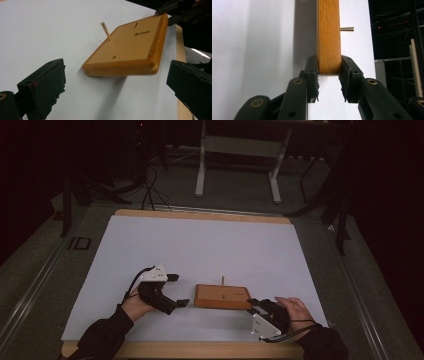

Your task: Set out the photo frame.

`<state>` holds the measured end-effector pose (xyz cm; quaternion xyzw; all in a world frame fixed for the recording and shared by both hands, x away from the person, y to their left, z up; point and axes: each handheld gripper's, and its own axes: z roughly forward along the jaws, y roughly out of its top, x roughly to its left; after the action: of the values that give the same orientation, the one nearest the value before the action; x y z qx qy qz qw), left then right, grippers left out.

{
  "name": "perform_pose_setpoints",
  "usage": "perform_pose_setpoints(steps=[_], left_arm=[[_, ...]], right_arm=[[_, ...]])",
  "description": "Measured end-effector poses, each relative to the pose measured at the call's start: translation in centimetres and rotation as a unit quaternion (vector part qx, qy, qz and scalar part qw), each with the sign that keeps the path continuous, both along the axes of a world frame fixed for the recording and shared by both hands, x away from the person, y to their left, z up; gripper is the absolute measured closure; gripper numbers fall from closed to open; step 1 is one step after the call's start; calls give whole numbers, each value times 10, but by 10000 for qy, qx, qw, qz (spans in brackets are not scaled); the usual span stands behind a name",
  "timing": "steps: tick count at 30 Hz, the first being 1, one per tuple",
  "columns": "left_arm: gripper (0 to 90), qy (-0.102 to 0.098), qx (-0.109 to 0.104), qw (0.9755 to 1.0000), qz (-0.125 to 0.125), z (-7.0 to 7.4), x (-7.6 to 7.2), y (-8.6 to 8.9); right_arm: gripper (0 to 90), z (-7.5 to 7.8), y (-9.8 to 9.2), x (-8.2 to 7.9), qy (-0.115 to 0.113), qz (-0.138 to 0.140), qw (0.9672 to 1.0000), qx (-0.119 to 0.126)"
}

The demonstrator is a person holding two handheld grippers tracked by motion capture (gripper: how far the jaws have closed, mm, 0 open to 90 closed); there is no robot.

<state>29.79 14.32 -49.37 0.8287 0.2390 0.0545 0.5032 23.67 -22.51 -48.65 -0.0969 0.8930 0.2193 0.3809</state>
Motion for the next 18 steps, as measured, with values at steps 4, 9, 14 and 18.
perform_pose_setpoints(steps=[4, 9, 14, 18], left_arm=[[24, -50, 84, 9999, 52, -3, -5, 1], [24, 12, 115, 9999, 64, -11, -9, 2], [24, -11, 108, 9999, 72, -16, -11, 3], [24, -61, 57, 9999, 68, -17, -11, 4]], right_arm=[[696, 5, -2, 7, 163, -15, 9998, 150], [696, 14, -5, 19, 456, -64, 9985, 297], [695, 23, -6, 33, 802, -98, 9958, 433], [693, 28, -7, 43, 1077, -179, 9925, 546]])
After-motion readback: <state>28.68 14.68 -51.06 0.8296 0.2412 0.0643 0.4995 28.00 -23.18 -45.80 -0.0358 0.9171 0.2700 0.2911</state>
